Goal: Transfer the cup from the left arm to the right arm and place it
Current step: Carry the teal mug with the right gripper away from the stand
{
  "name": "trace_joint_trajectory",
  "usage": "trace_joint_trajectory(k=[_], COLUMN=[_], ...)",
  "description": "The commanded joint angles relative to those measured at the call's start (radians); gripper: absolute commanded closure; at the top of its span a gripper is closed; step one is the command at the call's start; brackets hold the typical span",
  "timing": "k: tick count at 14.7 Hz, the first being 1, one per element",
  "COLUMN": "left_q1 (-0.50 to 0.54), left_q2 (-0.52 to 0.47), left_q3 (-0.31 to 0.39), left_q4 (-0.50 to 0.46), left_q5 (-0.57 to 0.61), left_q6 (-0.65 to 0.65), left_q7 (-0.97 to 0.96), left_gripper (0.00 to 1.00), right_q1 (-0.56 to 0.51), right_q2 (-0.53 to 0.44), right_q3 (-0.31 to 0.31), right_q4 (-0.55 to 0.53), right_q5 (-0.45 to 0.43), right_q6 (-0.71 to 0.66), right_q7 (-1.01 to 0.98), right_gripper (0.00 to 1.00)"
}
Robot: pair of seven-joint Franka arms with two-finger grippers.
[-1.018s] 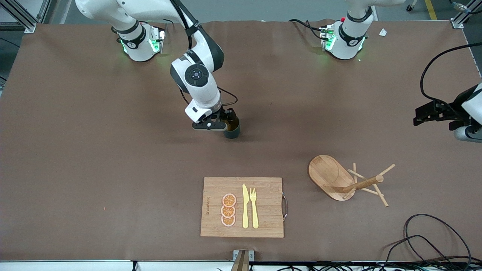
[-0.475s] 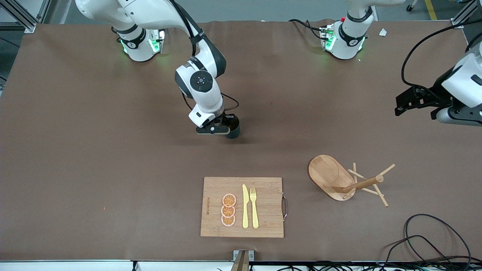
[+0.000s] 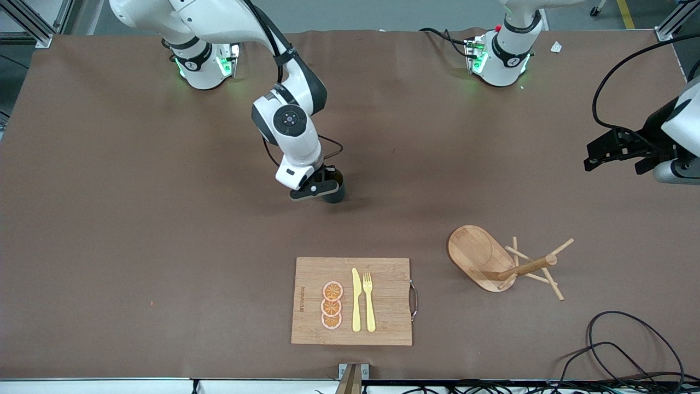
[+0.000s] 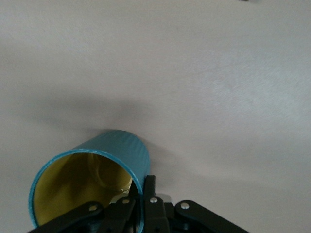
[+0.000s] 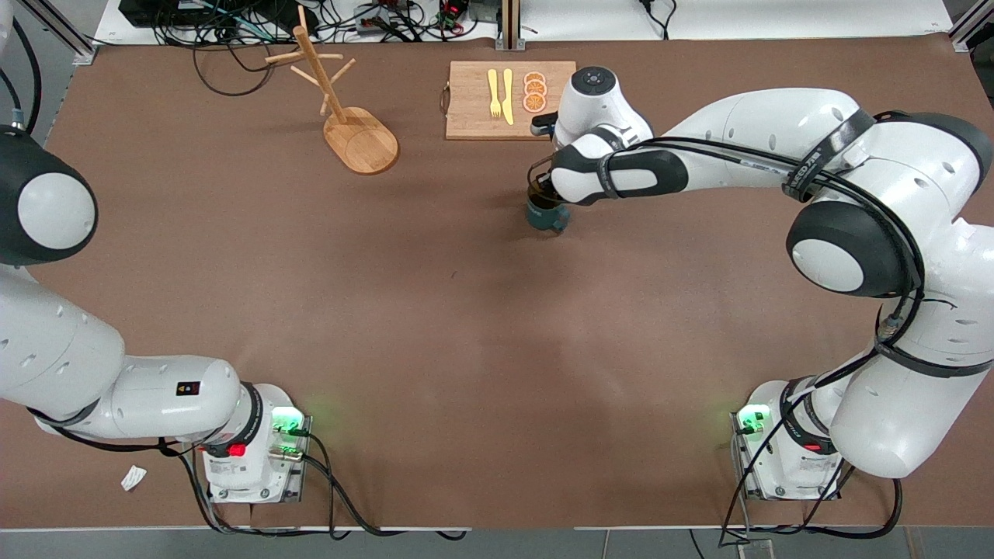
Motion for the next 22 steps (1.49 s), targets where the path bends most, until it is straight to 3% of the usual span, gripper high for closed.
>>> trace_joint_trajectory(k=[1,5,12,15,22], left_q1=[0.001,0.002,0.001,0.002,0.010], left_q2=[-0.023,-0.020,-0.012,-0.011,-0.009], left_q3=[-0.020,-0.023,-0.025,-0.025,-0.017], left_q4=[-0.020,-0.017,-0.014,-0.014,-0.016], left_q5=[0.044,0.038,0.018,0.018,0.016], left_q6=[0.012,0.028,0.026,0.026,0.029], left_q7=[-0.003,0.023,0.033,0.021,0.020], left_gripper=[0.00,0.00,0.00,0.00,0.00], right_q1=[-0.083,-0.273,-0.646,-0.752,-0.787], right_q2=[-0.096,-0.223,-0.254,-0.248,-0.248], right_q3=[0.003,0.003,0.003,0.001,0.000], right_q4=[-0.024,-0.151,-0.231,-0.234,-0.326], right_q5=[-0.011,-0.011,-0.011,-0.014,-0.029], right_q6=[-0.103,-0.114,-0.107,-0.081,0.048], right_q7=[-0.163,-0.562,-1.260,-1.398,-1.413], right_gripper=[1.00,1.00,1.00,1.00,1.00])
